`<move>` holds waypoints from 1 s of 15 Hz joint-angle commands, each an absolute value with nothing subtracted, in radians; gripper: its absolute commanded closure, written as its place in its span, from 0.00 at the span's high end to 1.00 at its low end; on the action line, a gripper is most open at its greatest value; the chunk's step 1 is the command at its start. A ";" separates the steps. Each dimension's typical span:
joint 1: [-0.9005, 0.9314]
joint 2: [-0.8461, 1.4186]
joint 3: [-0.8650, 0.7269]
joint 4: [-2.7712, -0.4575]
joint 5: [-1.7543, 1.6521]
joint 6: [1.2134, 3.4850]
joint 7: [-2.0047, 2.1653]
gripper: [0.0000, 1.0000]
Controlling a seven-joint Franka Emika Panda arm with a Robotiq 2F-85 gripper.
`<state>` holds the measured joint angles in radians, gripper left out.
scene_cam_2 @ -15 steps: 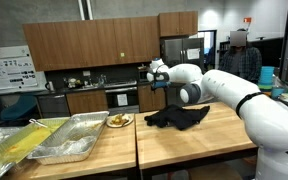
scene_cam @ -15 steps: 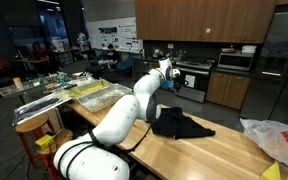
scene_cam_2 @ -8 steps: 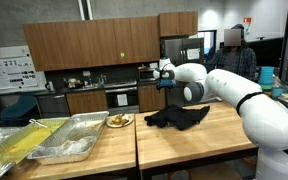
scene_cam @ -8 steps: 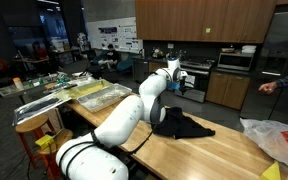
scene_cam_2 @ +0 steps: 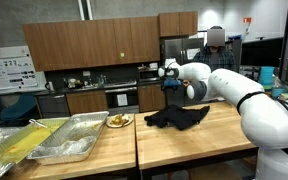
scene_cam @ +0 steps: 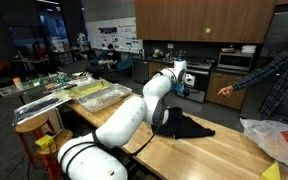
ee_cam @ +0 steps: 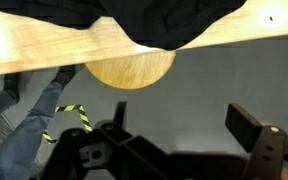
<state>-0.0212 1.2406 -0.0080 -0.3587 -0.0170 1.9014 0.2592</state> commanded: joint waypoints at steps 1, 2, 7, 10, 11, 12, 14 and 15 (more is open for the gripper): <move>-0.036 1.226 0.018 -0.359 0.001 1.847 0.209 1.00; -0.036 1.226 0.019 -0.359 -0.001 1.837 0.199 1.00; -0.034 1.224 0.025 -0.359 -0.007 1.801 0.169 1.00; -0.033 1.227 0.029 -0.359 -0.007 1.799 0.159 1.00; -0.034 1.229 0.032 -0.359 -0.006 1.803 0.156 1.00; -0.034 1.230 0.034 -0.359 -0.005 1.806 0.156 1.00; -0.034 1.233 0.037 -0.359 -0.003 1.817 0.163 1.00; -0.034 1.234 0.039 -0.359 -0.002 1.820 0.167 1.00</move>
